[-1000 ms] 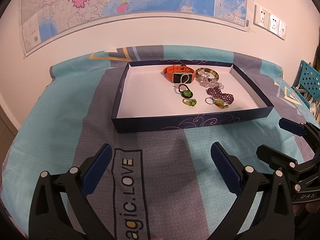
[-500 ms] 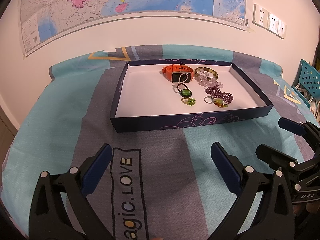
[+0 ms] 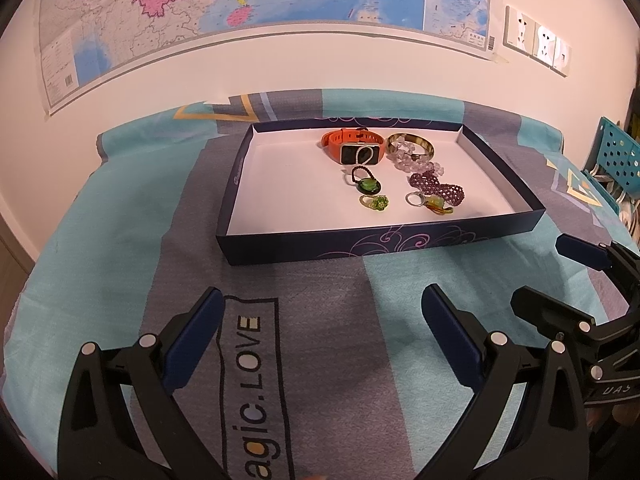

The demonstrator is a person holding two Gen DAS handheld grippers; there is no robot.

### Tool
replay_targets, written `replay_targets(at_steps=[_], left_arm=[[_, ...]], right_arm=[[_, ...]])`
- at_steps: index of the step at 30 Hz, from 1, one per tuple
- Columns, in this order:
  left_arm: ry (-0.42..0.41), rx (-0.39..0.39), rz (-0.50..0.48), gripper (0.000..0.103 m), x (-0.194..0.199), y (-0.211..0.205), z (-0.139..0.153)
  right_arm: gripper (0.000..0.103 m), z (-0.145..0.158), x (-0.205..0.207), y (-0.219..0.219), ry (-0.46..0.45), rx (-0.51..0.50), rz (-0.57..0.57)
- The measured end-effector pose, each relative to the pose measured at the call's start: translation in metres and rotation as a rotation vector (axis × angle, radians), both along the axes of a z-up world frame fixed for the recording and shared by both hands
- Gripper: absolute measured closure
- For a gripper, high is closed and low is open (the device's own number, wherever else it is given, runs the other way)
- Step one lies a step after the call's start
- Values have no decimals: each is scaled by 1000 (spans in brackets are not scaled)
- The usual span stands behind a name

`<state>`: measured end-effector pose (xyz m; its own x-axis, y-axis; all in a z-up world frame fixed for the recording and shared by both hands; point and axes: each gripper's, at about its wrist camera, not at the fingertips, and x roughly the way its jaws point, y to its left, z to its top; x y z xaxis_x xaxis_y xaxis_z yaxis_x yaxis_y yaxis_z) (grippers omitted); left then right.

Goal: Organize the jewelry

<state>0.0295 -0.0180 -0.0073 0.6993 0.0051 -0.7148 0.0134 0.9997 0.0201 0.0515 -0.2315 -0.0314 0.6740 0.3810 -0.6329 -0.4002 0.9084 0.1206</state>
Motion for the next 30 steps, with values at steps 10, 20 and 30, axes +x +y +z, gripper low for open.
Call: replay_targets(at_steps=[10, 20, 30], left_arm=[[4, -1, 2, 6, 1, 0, 0], [4, -3, 2, 6, 2, 0, -1], [-5, 10, -5, 6, 3, -2, -4]], right_arm=[[7, 0, 1, 0, 2, -1, 0], [7, 0, 0, 0, 3, -1, -1], [7, 1, 0, 0, 3, -7, 0]])
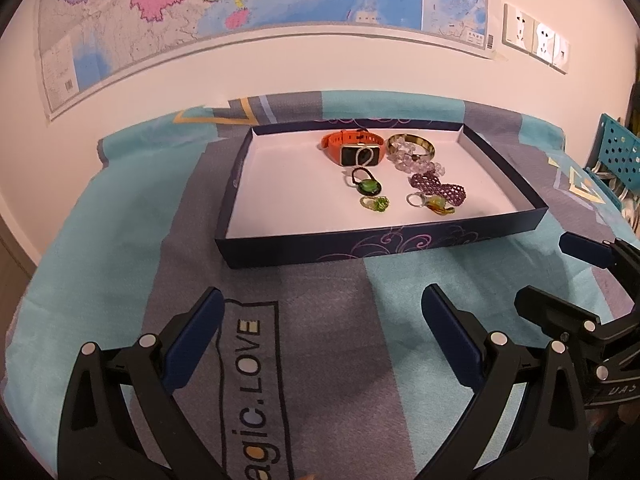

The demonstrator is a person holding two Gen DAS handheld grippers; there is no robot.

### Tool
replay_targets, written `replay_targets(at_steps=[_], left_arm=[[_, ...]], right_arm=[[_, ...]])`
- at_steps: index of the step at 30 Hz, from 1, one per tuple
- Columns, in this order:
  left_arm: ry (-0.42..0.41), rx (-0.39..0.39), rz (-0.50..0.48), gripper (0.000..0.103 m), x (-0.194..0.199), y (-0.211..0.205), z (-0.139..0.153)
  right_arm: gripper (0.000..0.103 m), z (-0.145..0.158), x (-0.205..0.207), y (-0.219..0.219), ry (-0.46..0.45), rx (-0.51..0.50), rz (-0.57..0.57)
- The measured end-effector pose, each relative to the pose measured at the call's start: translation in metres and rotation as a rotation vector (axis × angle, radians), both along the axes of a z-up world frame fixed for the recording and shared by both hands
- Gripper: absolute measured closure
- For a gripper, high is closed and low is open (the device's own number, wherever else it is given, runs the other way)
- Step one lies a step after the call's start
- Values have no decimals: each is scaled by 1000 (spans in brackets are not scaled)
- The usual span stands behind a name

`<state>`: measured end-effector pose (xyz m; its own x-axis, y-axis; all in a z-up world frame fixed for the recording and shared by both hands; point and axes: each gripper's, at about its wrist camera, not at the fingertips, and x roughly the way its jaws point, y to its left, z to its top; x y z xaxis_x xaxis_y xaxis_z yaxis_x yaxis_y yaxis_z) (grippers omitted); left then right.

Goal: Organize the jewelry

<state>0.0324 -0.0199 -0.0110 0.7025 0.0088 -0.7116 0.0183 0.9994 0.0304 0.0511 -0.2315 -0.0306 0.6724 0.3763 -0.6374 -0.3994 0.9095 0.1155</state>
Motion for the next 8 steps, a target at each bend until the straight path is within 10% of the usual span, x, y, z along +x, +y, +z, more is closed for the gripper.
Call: replay_targets(at_steps=[8], left_arm=[[47, -43, 23, 6, 4, 19, -5]], right_arm=[[7, -6, 17, -44, 64, -74, -17]])
